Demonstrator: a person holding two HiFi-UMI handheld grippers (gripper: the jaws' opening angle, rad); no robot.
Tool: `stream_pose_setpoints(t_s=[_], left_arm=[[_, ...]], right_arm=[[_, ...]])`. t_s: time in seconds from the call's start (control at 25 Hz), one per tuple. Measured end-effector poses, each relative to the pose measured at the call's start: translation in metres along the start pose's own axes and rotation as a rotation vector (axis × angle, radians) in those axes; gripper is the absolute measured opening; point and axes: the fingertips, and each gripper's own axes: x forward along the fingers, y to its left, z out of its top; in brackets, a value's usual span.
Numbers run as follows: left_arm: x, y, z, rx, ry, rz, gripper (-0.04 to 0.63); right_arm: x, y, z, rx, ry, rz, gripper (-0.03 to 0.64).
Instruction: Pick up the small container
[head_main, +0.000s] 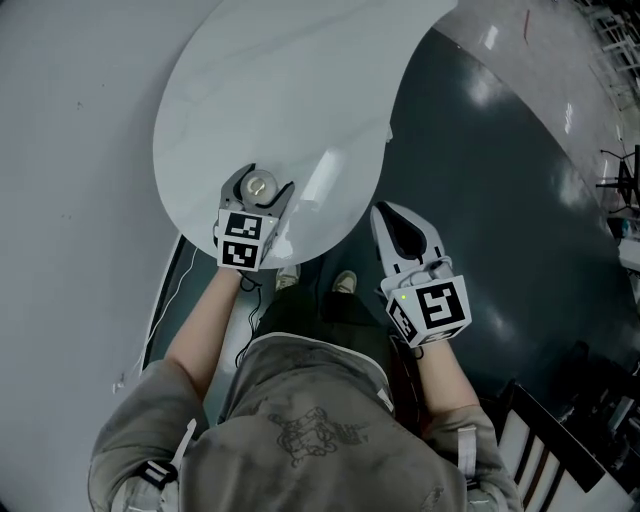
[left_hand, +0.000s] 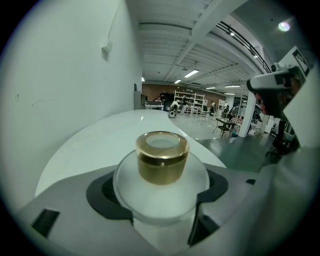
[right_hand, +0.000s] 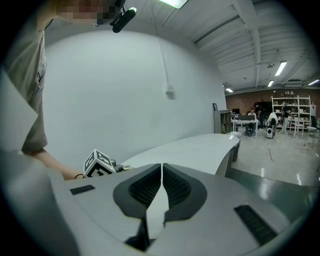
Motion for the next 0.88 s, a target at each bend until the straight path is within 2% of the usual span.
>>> stream_pose_setpoints(t_s=[0.28,0.52,0.88], left_arm=[[-0.050,-0.020,0.067,0.086,-0.073,-0.021,0.342],[-0.095,-0.032,0.129,0.126,-0.159,-0.007,0.342],[-0.170,-0.064,0.189,0.179,-0.237,-0.004,0.342]], right_arm=[[-0.028,-0.003,0.044,-0.011,-0.058,-0.021,0.032],[-0.058,-0.007,0.084,-0.030,-0.106,-0.042,0.032],[-0.126,0.007,0.143,-0.142,-0.190,-0.057,0.032]])
